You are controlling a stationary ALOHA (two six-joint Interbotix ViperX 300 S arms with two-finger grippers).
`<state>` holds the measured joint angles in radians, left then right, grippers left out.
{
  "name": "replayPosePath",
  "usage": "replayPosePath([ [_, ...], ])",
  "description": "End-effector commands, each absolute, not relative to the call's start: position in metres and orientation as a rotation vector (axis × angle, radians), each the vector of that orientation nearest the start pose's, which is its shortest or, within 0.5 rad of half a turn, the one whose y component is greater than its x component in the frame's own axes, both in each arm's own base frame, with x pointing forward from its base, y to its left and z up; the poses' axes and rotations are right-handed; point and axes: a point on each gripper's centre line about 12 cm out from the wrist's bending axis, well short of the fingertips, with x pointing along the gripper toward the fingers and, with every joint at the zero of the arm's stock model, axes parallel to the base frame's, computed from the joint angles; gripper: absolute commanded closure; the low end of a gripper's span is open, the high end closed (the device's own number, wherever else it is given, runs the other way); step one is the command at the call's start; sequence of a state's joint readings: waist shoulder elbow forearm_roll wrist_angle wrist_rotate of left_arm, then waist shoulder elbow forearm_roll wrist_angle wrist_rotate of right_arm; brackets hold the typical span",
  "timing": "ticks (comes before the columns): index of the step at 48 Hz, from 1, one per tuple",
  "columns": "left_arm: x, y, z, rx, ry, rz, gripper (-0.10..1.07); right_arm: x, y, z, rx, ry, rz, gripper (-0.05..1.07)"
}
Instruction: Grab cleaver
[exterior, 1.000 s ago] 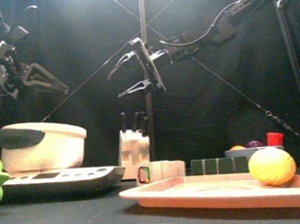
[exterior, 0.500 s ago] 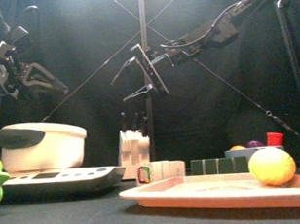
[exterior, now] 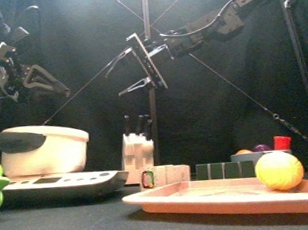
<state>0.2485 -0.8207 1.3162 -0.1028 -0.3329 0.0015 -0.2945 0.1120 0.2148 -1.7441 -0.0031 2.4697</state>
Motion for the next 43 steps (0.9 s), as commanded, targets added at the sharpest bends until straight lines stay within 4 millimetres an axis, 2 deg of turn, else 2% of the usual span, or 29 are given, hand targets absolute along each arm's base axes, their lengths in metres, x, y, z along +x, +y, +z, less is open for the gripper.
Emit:
replayPosePath([
  [1,0.197,0.055,0.219,-0.112,0.133,0.292,0.43,0.465,-0.14,0.308,0.752,0.155,-0.379,0.1],
  [8,0.197,0.055,0.219,-0.112,0.133,0.292,0.43,0.463,-0.139,0.3,0.777,0.171,-0.389,0.11],
  [13,0.197,0.055,0.218,-0.112,0.135,0.292,0.43,0.463,-0.141,0.28,0.809,0.205,-0.412,0.11],
  [18,0.197,0.055,0.219,-0.112,0.133,0.292,0.43,0.466,-0.143,0.271,0.809,0.225,-0.42,0.11],
  [25,0.196,0.055,0.218,-0.111,0.136,0.292,0.43,0.465,-0.145,0.268,0.798,0.228,-0.43,0.12],
  [30,0.196,0.055,0.217,-0.111,0.138,0.292,0.43,0.463,-0.149,0.275,0.788,0.203,-0.448,0.12],
  [37,0.196,0.054,0.217,-0.111,0.139,0.292,0.43,0.463,-0.158,0.297,0.763,0.141,-0.461,0.12],
  [43,0.196,0.054,0.217,-0.111,0.139,0.292,0.43,0.469,-0.151,0.306,0.775,0.145,-0.397,0.11],
])
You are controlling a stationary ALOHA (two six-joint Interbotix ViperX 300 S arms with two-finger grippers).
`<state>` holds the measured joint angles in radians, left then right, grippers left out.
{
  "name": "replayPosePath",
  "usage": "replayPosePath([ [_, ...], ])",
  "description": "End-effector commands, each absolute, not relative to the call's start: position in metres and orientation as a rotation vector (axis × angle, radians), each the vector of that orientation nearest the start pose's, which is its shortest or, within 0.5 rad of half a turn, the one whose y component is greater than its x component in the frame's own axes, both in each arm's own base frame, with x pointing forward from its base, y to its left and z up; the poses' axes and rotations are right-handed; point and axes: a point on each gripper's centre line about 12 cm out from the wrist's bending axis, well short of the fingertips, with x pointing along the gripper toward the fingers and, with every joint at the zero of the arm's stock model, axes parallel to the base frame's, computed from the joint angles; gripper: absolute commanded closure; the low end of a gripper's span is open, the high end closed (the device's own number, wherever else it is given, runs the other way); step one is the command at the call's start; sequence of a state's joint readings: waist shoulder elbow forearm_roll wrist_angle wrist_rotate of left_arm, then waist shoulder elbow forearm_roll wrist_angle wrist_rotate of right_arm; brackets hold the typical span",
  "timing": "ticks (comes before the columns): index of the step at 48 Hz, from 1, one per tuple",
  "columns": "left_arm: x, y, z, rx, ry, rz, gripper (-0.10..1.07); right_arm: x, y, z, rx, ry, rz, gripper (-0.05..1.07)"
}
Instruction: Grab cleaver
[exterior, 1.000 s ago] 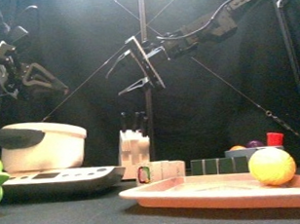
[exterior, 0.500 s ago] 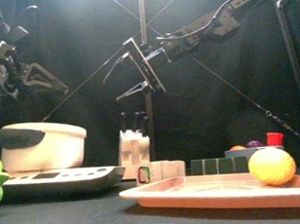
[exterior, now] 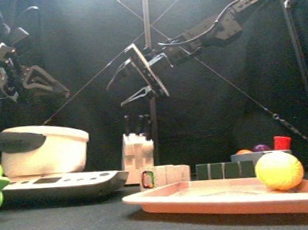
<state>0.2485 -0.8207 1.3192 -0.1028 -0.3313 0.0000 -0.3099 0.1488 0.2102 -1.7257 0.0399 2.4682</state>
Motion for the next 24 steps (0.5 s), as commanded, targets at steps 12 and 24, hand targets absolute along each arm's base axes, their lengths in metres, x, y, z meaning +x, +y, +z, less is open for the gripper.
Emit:
replayPosePath([
  [12,0.195,0.054,0.216,-0.113,0.142,0.292,0.43,0.486,-0.104,0.312,0.609,0.234,-0.196,0.12],
  [24,0.196,0.054,0.216,-0.11,0.141,0.291,0.43,0.495,-0.068,0.348,0.6,0.207,-0.02,0.11],
])
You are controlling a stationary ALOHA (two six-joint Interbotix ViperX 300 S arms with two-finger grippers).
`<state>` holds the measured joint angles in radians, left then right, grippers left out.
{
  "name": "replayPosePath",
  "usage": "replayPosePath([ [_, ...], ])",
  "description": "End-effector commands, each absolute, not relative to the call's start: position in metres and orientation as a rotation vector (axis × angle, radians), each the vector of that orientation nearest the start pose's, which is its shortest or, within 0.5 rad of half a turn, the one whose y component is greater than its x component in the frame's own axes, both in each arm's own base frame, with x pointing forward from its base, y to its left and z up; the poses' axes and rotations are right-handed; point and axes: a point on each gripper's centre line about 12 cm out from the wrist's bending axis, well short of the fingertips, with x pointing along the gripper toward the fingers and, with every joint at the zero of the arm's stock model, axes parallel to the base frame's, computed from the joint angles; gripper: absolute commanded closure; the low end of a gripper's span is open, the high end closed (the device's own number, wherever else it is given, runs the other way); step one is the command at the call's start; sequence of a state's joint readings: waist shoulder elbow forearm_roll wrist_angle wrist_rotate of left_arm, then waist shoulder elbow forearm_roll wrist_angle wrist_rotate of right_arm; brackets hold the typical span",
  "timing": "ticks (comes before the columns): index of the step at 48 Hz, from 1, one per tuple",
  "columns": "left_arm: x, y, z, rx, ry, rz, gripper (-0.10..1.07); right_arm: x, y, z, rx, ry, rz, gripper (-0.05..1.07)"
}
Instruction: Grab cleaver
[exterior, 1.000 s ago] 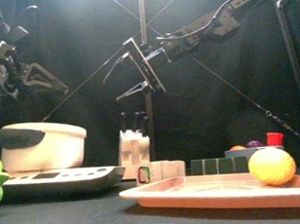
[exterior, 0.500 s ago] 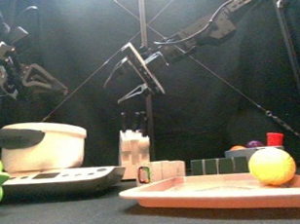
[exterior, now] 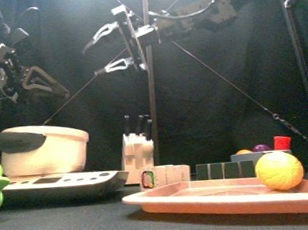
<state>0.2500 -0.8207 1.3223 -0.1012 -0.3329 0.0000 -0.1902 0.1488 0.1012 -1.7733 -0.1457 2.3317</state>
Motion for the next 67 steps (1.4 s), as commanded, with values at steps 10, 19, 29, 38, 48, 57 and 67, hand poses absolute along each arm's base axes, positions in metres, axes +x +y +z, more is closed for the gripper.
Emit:
replayPosePath([
  [10,0.195,0.054,0.216,-0.113,0.141,0.292,0.43,0.509,-0.039,0.341,0.495,0.242,0.039,0.1],
  [19,0.195,0.054,0.215,-0.115,0.144,0.292,0.43,0.506,-0.033,0.357,0.341,0.147,-0.068,0.1],
  [29,0.195,0.054,0.214,-0.116,0.153,0.292,0.43,0.495,-0.037,0.362,0.342,0.122,-0.107,0.1],
  [38,0.195,0.054,0.214,-0.117,0.154,0.292,0.43,0.493,-0.039,0.355,0.313,0.125,-0.136,0.1],
  [48,0.195,0.054,0.214,-0.117,0.154,0.292,0.43,0.483,-0.047,0.363,0.286,0.078,-0.202,0.1],
  [57,0.195,0.054,0.213,-0.117,0.156,0.292,0.43,0.47,-0.064,0.363,0.311,0.015,-0.351,0.1],
  [67,0.195,0.054,0.212,-0.117,0.159,0.292,0.43,0.45,-0.1,0.35,0.369,0.015,-0.653,0.1],
])
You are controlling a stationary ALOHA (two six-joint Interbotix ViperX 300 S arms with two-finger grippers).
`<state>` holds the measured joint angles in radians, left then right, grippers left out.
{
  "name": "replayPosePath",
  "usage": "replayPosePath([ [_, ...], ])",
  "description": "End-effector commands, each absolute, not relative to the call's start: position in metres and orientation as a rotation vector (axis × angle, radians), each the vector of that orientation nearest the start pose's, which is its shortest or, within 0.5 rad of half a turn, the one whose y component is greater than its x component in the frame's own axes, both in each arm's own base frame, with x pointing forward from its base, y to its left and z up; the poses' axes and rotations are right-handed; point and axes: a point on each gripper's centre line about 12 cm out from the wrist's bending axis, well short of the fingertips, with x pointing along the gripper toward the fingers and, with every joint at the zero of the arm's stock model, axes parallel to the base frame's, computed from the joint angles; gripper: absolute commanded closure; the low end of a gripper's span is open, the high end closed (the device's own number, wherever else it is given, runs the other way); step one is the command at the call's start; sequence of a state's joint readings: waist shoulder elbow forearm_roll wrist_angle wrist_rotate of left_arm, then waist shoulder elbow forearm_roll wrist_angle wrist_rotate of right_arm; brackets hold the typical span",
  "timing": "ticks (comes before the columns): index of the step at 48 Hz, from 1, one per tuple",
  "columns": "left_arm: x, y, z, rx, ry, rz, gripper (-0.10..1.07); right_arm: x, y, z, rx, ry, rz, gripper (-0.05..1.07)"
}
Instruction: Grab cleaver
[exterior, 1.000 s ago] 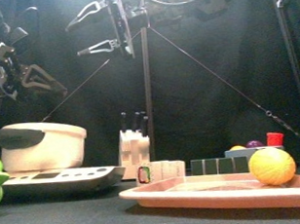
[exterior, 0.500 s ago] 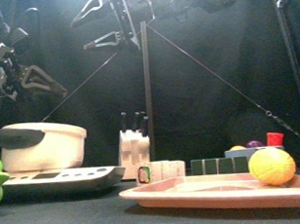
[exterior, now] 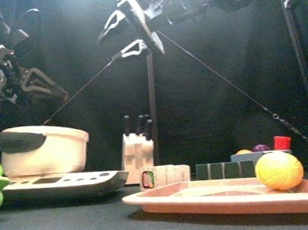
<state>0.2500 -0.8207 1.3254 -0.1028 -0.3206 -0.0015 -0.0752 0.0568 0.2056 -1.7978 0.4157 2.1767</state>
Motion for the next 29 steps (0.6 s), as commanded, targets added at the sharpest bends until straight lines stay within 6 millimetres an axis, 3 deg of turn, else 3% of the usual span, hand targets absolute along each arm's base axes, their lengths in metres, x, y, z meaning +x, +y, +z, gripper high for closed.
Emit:
replayPosePath([
  [1,0.195,0.054,0.212,-0.117,0.159,0.292,0.43,0.447,-0.103,0.35,0.361,0.02,-0.693,0.1],
  [9,0.195,0.054,0.213,-0.117,0.157,0.292,0.43,0.44,-0.11,0.349,0.317,0.182,-0.872,0.1],
  [17,0.195,0.054,0.213,-0.117,0.157,0.292,0.43,0.457,-0.103,0.336,0.39,0.351,-0.814,0.1],
  [29,0.195,0.054,0.213,-0.114,0.156,0.292,0.43,0.481,-0.122,0.315,0.481,0.464,-0.782,0.11],
])
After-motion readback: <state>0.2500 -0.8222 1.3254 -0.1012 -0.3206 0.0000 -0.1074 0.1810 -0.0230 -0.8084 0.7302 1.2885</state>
